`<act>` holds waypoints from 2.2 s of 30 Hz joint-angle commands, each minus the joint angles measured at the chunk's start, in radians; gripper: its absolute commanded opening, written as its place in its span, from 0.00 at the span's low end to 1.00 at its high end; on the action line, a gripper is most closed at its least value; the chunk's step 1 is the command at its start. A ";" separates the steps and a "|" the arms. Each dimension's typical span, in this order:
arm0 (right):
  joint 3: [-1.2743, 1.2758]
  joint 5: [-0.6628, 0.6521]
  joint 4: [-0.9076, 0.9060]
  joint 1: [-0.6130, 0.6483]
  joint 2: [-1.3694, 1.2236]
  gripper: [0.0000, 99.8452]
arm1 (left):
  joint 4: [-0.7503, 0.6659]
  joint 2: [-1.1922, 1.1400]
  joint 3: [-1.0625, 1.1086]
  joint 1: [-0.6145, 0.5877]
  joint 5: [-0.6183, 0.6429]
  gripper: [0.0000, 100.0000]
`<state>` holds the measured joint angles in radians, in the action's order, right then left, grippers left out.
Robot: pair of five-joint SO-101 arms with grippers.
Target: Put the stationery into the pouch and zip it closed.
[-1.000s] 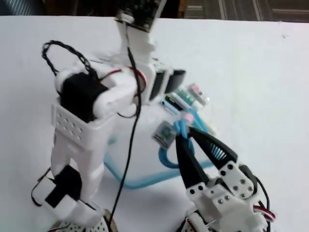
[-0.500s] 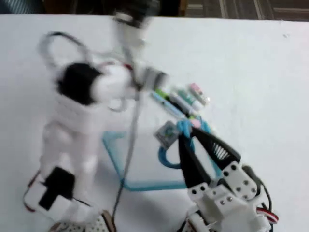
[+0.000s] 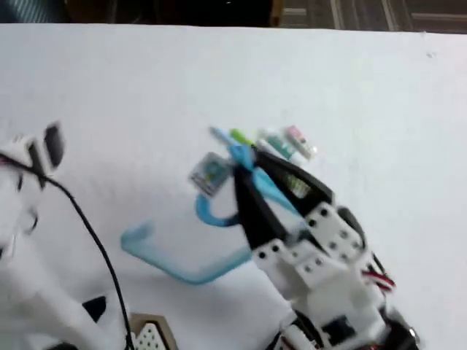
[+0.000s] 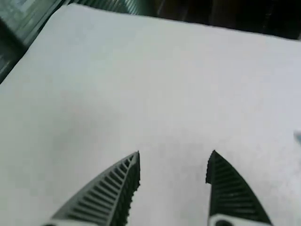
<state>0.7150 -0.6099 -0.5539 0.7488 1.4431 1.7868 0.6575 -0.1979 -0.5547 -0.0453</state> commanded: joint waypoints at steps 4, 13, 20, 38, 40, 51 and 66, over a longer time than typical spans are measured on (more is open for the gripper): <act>-0.250 -0.011 0.128 0.154 -0.309 0.02 | -0.046 0.186 0.316 -0.294 -0.061 0.24; -0.506 0.100 0.077 0.254 -0.608 0.02 | -0.005 0.275 0.414 -0.341 -0.063 0.24; -0.509 0.290 -0.039 0.252 -0.607 0.02 | -0.002 0.328 0.377 -0.329 -0.061 0.24; -0.456 0.328 -0.056 0.168 -0.504 0.02 | -0.040 0.280 0.371 0.125 0.236 0.25; -0.456 0.328 -0.096 0.148 -0.481 0.02 | -0.038 0.234 0.353 0.124 0.242 0.25; -0.456 0.328 -0.214 0.134 -0.392 0.02 | 0.000 -0.073 -0.040 0.343 0.370 0.25; -0.456 0.325 -0.300 0.038 -0.288 0.02 | 0.002 -0.173 0.086 0.700 0.242 0.21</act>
<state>0.2654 -0.2892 -0.8424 0.7994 1.1454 1.7791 0.4887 -0.1488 0.1036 0.2478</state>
